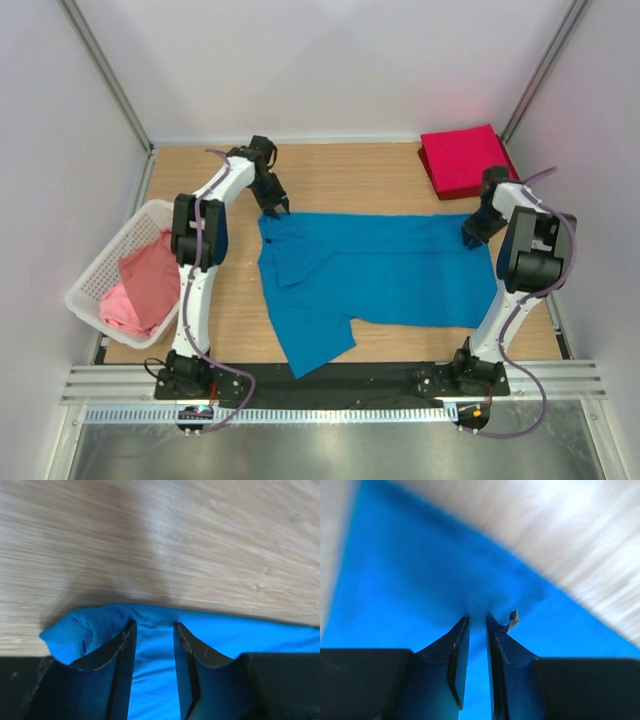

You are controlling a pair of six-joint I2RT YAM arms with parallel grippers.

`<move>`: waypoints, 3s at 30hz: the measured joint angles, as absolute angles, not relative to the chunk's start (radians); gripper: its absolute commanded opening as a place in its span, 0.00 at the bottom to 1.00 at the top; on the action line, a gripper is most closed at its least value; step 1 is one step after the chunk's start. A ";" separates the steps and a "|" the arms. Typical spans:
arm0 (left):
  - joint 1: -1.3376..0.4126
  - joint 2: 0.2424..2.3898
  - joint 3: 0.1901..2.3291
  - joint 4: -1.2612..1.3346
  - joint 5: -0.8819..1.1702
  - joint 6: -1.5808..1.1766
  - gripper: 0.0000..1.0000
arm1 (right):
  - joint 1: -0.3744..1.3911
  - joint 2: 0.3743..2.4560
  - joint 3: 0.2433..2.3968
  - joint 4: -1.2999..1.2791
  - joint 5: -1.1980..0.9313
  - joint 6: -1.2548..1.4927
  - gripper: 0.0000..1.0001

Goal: Fold and stack the t-shirts
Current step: Fold the tshirt

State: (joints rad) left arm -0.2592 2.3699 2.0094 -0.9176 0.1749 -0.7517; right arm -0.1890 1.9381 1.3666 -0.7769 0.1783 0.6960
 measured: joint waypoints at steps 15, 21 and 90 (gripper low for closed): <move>-0.268 2.415 2.102 -0.952 0.091 -0.756 0.41 | -0.297 1.874 1.225 -0.612 0.165 0.693 0.30; -0.261 2.470 2.268 -0.959 0.112 -0.739 0.49 | -0.308 1.947 1.366 -0.659 0.155 0.685 0.40; -1.316 1.449 0.834 -0.730 -0.097 -1.031 0.43 | -0.205 1.094 1.018 -1.099 -0.089 0.629 0.84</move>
State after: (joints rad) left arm -1.3155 1.4494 0.8345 -0.7303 -0.0975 -1.0306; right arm -0.2050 1.0943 1.0183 -1.0988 -0.0891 0.6292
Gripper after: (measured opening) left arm 0.436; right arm 0.837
